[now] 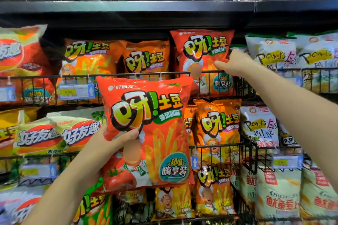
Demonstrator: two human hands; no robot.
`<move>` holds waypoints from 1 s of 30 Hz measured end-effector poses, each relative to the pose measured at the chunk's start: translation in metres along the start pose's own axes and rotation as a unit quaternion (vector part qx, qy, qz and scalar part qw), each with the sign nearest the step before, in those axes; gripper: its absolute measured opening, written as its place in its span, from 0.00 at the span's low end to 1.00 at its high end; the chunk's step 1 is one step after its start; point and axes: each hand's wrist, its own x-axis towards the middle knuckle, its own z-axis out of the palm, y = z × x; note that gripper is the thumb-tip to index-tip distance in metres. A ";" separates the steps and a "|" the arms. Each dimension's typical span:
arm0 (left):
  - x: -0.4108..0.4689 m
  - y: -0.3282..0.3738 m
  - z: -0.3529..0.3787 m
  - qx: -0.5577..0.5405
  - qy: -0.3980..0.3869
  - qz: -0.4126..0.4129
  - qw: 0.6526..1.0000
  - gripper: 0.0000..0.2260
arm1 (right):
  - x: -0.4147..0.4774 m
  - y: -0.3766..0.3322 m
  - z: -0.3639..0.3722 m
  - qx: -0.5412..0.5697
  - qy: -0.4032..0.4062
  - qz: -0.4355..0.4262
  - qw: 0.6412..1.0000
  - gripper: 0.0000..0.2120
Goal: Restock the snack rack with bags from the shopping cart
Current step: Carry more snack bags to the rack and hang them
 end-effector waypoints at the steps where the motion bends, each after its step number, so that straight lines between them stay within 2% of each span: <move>1: -0.001 0.004 0.002 -0.010 0.001 0.013 1.000 0.33 | -0.004 0.000 0.001 0.022 0.013 0.005 1.000 0.36; 4: 0.003 0.019 0.006 -0.029 -0.010 0.050 0.998 0.27 | -0.024 -0.004 0.000 0.041 0.073 0.006 0.996 0.36; 6: 0.011 0.033 0.008 -0.035 -0.012 0.067 0.997 0.26 | -0.036 -0.008 -0.001 0.009 0.129 -0.035 0.991 0.35; 8: 0.024 0.047 0.007 -0.038 -0.006 0.078 0.996 0.30 | -0.048 -0.015 -0.003 -0.016 0.173 -0.100 0.980 0.33; 10: 0.034 0.065 0.007 -0.041 -0.001 0.087 0.995 0.35 | -0.058 -0.025 -0.004 0.026 0.147 -0.172 0.974 0.30; 13: 0.053 0.092 0.004 -0.034 0.006 0.109 0.993 0.34 | -0.081 -0.050 -0.007 0.186 0.021 -0.222 0.957 0.20; 15: 0.066 0.110 0.001 -0.035 0.001 0.136 0.990 0.35 | -0.088 -0.067 -0.008 0.264 -0.051 -0.217 0.938 0.21; 18: 0.084 0.133 -0.001 -0.038 0.003 0.171 0.985 0.34 | -0.095 -0.085 -0.009 0.388 -0.146 -0.158 0.896 0.26; 19: 0.090 0.139 -0.002 -0.031 0.018 0.184 0.982 0.34 | -0.094 -0.087 -0.007 0.407 -0.156 -0.147 0.888 0.32; 21: 0.101 0.148 -0.006 -0.010 0.035 0.208 0.977 0.36 | -0.092 -0.091 -0.006 0.390 -0.143 -0.162 0.895 0.44; 22: 0.107 0.152 -0.009 -0.001 0.040 0.215 0.976 0.35 | -0.089 -0.093 -0.006 0.388 -0.121 -0.170 0.898 0.46; 27: 0.130 0.170 -0.021 0.052 0.065 0.261 0.962 0.28 | -0.065 -0.112 -0.014 0.436 -0.050 -0.193 0.877 0.38; 30: 0.141 0.166 -0.027 0.085 0.085 0.289 0.950 0.26 | -0.054 -0.121 -0.008 0.445 -0.034 -0.203 0.872 0.35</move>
